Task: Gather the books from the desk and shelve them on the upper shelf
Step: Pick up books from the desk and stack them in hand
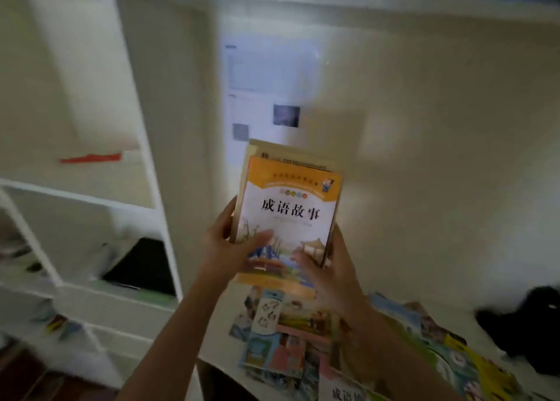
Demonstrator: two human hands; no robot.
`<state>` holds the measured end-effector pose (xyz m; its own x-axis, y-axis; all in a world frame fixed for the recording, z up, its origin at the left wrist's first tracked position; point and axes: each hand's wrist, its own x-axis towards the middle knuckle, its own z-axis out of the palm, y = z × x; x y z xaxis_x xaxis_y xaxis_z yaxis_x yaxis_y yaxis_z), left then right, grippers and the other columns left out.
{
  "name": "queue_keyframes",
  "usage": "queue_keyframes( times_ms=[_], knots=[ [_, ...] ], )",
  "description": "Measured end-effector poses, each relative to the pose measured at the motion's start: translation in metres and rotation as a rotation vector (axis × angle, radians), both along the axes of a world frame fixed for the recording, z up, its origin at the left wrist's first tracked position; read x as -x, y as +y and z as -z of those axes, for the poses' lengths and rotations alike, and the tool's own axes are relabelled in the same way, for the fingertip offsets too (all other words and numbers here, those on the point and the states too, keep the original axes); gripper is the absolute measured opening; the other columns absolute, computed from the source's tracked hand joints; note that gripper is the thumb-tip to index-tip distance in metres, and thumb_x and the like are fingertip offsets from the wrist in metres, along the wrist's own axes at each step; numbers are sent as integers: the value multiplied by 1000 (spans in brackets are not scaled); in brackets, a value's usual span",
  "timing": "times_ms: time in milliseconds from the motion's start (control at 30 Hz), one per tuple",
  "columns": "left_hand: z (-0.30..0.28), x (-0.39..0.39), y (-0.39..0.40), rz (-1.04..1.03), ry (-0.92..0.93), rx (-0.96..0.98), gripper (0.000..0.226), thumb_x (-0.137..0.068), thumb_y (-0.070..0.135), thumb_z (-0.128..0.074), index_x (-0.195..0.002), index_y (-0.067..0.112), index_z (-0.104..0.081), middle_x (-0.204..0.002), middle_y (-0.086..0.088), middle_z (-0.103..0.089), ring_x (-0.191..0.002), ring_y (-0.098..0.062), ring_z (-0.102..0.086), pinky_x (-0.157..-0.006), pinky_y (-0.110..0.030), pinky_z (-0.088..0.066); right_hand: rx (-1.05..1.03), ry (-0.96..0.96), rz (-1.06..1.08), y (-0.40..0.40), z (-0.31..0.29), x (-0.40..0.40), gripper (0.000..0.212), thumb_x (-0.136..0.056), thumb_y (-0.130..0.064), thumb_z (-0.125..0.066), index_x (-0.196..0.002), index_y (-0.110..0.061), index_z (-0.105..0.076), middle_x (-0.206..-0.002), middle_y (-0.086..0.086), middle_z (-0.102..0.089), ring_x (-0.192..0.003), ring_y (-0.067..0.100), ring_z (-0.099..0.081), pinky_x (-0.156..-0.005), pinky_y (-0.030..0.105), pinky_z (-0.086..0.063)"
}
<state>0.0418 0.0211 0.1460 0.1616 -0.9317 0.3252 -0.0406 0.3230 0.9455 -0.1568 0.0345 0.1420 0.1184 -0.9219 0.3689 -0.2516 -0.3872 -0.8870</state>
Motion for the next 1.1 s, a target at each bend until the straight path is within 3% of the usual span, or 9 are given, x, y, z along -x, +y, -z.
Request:
queue_keyframes(
  times_ms=[67,267,467,600,700,800,933,1033,1100],
  knots=[
    [-29,-45,33,-160,-15,82,75,-67,14,-87,-132,28,-54,-112,3,-71,-102,-17,-69,-80,-37,-59,52,-13,-105,7,-28,-44,80,-82,-36,-74,-148,-34,-28,-135,-15,-55,-122,11,-57,-96,46,-52],
    [-115,-131,118,-453,-107,312,70,-69,12,-84,-131,23,-55,-114,6,-70,-104,-12,-67,-79,-31,-58,282,-56,-352,27,-104,-147,74,-84,-20,-74,-145,-29,-32,-125,-25,-59,-113,-3,-59,-91,27,-55],
    [-235,-152,120,-436,-106,475,64,-74,9,-79,-131,23,-54,-113,4,-71,-103,-14,-68,-78,-31,-58,450,-100,-358,12,-224,-181,66,-82,-17,-74,-138,-23,-38,-122,-20,-59,-105,-17,-55,-80,1,-44],
    [-313,-145,70,-303,-70,568,60,-76,10,-78,-129,24,-54,-115,2,-70,-103,-19,-69,-82,-36,-58,558,-51,-289,-28,-318,-166,60,-81,-19,-75,-130,-26,-41,-115,-14,-63,-103,8,-65,-85,29,-53],
    [-350,-132,19,-236,-16,603,62,-75,15,-81,-128,28,-53,-115,3,-70,-100,-20,-70,-82,-41,-58,559,4,-272,-59,-368,-143,61,-83,-11,-73,-132,-21,-39,-110,-11,-62,-98,8,-66,-82,28,-54],
    [-365,-119,-29,-216,-9,626,65,-71,20,-84,-128,32,-53,-117,4,-69,-102,-18,-69,-84,-43,-58,552,90,-231,-96,-393,-122,67,-83,-11,-74,-136,-18,-33,-126,-6,-56,-112,12,-60,-95,36,-51],
    [-356,-105,-78,-187,-24,614,69,-72,28,-84,-132,35,-49,-120,9,-67,-107,-13,-66,-87,-43,-57,466,162,-188,-135,-390,-107,72,-84,-14,-73,-140,-15,-27,-130,-7,-52,-110,7,-57,-84,21,-51],
    [-354,-107,-90,-200,-38,553,72,-72,37,-82,-134,40,-45,-121,11,-66,-105,-10,-66,-86,-40,-58,429,203,-203,-156,-386,-102,77,-79,-23,-79,-139,-19,-30,-132,-9,-56,-111,7,-61,-93,34,-54],
    [-353,-117,-86,-102,-75,510,67,-81,25,-75,-137,41,-41,-124,7,-64,-105,-10,-67,-84,-36,-59,364,254,-245,-160,-389,-98,92,-73,-17,-84,-143,-23,-23,-132,-10,-55,-112,6,-61,-94,35,-54]
  ],
)
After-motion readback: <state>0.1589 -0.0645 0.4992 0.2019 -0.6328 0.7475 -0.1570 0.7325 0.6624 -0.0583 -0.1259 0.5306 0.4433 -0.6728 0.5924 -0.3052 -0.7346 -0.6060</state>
